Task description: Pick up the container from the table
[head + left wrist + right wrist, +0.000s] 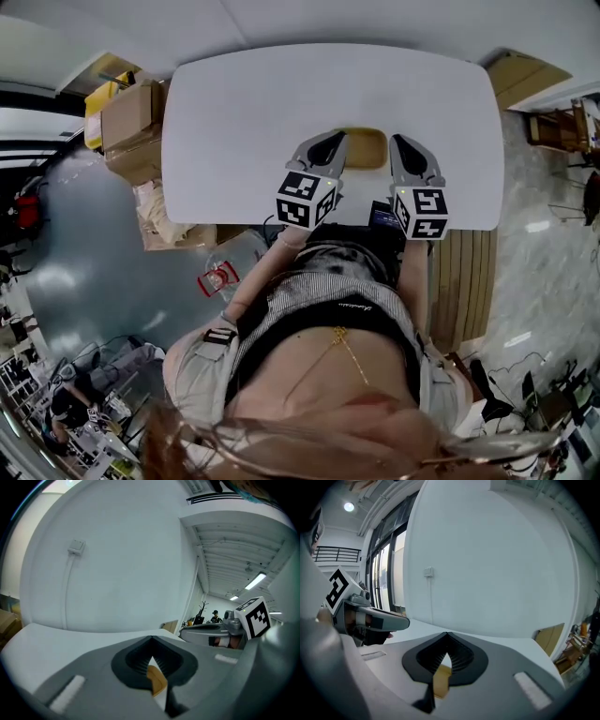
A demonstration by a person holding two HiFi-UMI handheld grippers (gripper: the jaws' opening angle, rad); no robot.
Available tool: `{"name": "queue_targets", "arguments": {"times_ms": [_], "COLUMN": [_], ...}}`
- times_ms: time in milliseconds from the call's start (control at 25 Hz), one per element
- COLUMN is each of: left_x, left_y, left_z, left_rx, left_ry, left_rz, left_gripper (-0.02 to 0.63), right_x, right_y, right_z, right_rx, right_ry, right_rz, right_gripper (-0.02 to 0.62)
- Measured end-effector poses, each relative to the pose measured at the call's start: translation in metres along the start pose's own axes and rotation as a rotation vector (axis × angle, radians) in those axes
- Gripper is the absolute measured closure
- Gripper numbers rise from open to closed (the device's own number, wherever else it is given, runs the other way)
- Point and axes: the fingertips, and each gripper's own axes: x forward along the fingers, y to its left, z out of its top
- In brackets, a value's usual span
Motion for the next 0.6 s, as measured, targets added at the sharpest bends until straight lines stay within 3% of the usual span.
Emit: {"name": "queue_targets", "arguments": {"times_ms": [600], "left_x": [-0.001], "left_y": [0.007], "left_z": [0.0], "left_rx": [0.005], "left_ry": [0.004], "left_rz": [-0.064], "left_gripper": [0.606], "right_x": [0.006], "right_y": [0.018], "right_z": [0.0], "right_rx": [-0.006], "right_ry": [0.02], "right_rz": [-0.043], "right_gripper": [0.569]}}
